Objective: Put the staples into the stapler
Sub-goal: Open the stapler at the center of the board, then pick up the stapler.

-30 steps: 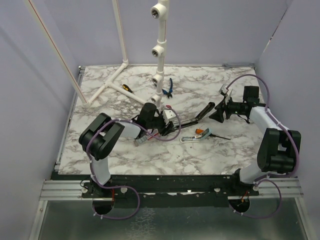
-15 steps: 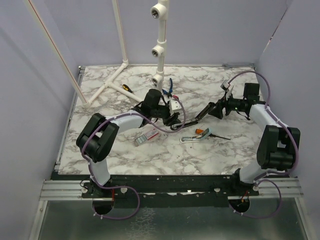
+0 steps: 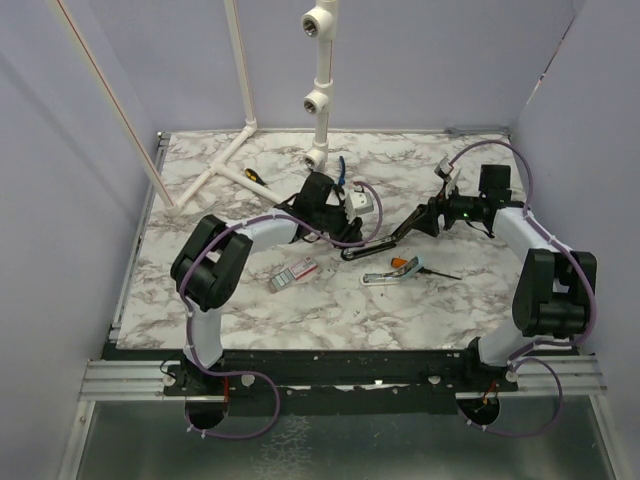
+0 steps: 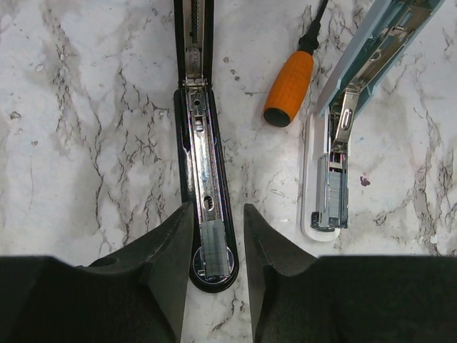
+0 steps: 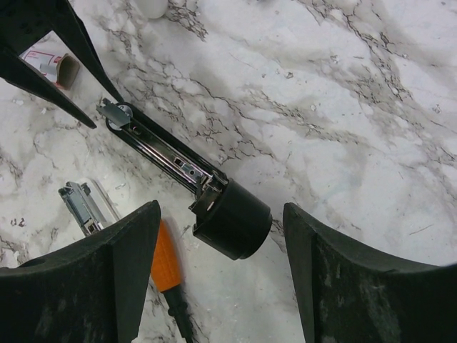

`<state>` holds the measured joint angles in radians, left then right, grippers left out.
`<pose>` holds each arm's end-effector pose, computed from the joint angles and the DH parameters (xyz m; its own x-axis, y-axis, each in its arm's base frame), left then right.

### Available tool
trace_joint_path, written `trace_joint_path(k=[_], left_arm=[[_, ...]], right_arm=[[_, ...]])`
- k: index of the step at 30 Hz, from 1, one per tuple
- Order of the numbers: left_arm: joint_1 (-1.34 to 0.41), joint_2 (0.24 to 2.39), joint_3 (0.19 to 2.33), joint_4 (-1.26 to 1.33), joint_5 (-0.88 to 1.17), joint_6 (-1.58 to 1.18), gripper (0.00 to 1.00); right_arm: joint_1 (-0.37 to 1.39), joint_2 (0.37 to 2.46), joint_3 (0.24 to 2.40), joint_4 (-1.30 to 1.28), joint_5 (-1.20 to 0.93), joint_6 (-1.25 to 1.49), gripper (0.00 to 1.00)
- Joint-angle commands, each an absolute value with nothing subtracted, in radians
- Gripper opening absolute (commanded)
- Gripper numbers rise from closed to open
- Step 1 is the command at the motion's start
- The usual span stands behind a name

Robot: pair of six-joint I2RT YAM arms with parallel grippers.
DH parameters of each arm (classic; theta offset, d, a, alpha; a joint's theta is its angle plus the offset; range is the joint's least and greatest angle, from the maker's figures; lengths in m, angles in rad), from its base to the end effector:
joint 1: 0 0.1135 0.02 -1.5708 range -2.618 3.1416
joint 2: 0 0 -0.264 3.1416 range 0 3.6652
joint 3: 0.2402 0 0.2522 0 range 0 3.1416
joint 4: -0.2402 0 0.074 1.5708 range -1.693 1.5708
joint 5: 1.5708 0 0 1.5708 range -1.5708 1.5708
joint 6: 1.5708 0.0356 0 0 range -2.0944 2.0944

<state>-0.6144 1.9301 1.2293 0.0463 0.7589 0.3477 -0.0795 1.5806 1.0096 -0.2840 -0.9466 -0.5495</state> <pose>0.3274 -0.2610 0.1878 -0.1731 0.4247 -0.8886 0.9821 0.1420 -0.1235 0.3246 0.0031 0.2240 -0.3885 -0.2752 -0.8794 -0.8059 0.5642 0.1794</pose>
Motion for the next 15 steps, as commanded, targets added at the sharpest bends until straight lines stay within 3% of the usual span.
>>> trace_joint_path(k=[1, 15], left_arm=[[-0.615, 1.952, 1.259, -0.013, 0.761, 0.292, 0.34], [-0.617, 2.007, 1.332, -0.093, 0.75, 0.237, 0.28]], right_arm=[[-0.078, 1.602, 1.023, -0.261, -0.919, -0.537, 0.74], [-0.078, 1.606, 1.011, -0.262, -0.907, -0.553, 0.73]])
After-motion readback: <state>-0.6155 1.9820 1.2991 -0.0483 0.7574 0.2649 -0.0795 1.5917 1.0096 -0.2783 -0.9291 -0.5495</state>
